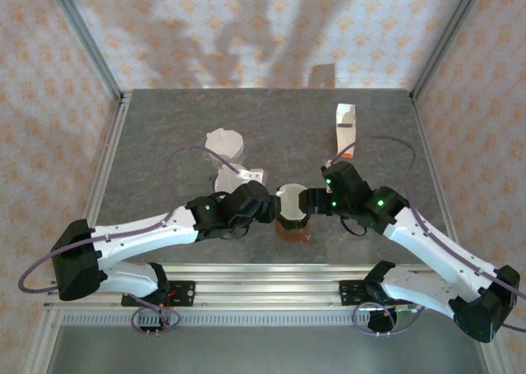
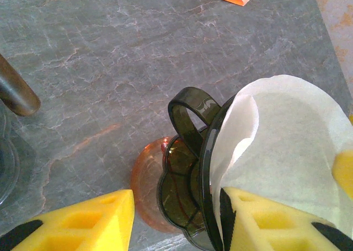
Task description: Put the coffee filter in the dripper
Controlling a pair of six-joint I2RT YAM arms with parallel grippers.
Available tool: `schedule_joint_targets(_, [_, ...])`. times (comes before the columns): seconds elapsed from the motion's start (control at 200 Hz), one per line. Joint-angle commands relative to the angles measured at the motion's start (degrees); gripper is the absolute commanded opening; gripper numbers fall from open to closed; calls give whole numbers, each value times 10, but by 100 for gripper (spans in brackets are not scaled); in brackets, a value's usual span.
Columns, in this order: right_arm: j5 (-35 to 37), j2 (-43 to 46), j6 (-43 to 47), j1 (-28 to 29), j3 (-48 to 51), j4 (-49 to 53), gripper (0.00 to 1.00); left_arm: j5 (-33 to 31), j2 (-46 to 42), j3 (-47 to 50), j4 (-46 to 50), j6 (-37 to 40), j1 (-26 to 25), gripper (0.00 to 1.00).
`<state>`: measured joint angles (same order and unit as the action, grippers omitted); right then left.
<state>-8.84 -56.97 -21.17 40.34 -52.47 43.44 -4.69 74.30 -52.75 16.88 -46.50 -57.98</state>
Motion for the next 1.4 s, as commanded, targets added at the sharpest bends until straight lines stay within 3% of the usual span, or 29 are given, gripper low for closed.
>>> schedule_joint_targets(0.0, [-14,-24,12,-8,-27,-18,80,-5,4,2,16,-2,3,46])
schedule_joint_targets(0.235, [3,-36,14,-23,-20,-13,74,-4,4,6,12,-3,4,46])
schedule_joint_targets(0.701, [30,-24,4,-27,0,-6,78,-15,-15,4,16,-2,4,53])
schedule_joint_targets(1.036, [-40,15,17,-27,9,-35,83,-10,-9,4,12,-2,5,55])
schedule_joint_targets(1.231, [-51,42,8,-26,23,-23,73,-9,-5,4,11,-2,5,55])
schedule_joint_targets(1.396, [-55,46,9,-25,28,-16,56,-10,-2,4,11,-3,4,55])
